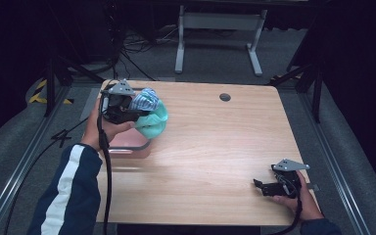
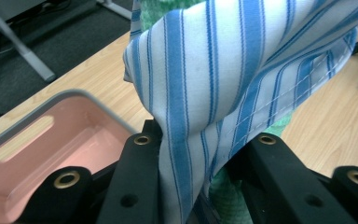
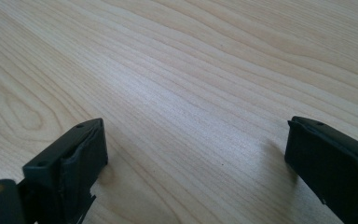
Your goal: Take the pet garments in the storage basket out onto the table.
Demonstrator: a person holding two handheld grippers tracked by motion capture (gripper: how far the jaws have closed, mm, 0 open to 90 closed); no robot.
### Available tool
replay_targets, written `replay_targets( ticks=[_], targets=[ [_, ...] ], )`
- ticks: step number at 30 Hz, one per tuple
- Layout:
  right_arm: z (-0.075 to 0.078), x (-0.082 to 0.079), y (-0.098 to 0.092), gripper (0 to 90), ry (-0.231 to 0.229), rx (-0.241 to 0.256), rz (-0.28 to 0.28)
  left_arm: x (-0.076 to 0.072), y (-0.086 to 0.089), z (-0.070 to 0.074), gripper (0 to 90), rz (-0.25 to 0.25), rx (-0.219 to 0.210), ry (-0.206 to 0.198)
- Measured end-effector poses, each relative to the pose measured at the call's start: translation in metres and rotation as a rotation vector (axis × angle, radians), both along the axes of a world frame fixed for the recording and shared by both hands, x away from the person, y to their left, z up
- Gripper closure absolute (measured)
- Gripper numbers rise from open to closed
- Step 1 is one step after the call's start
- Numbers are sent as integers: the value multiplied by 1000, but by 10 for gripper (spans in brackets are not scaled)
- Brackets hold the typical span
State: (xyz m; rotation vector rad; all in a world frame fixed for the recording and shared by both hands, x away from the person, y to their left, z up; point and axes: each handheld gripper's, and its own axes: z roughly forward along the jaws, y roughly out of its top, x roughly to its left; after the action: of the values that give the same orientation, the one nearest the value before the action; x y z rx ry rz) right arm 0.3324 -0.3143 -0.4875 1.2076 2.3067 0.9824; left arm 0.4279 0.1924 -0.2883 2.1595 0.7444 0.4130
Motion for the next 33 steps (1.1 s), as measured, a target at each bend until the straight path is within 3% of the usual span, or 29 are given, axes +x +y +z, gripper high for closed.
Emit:
replay_targets(
  ticks=[15, 24, 33],
  targets=[
    [0, 0, 0, 59, 0, 0, 0, 0, -44, -1, 737, -99, 14, 1],
    [0, 0, 0, 59, 0, 0, 0, 5, -77, -14, 737, -153, 9, 31],
    [0, 0, 0, 59, 0, 0, 0, 12, -109, -35, 736, -205, 40, 65]
  ],
)
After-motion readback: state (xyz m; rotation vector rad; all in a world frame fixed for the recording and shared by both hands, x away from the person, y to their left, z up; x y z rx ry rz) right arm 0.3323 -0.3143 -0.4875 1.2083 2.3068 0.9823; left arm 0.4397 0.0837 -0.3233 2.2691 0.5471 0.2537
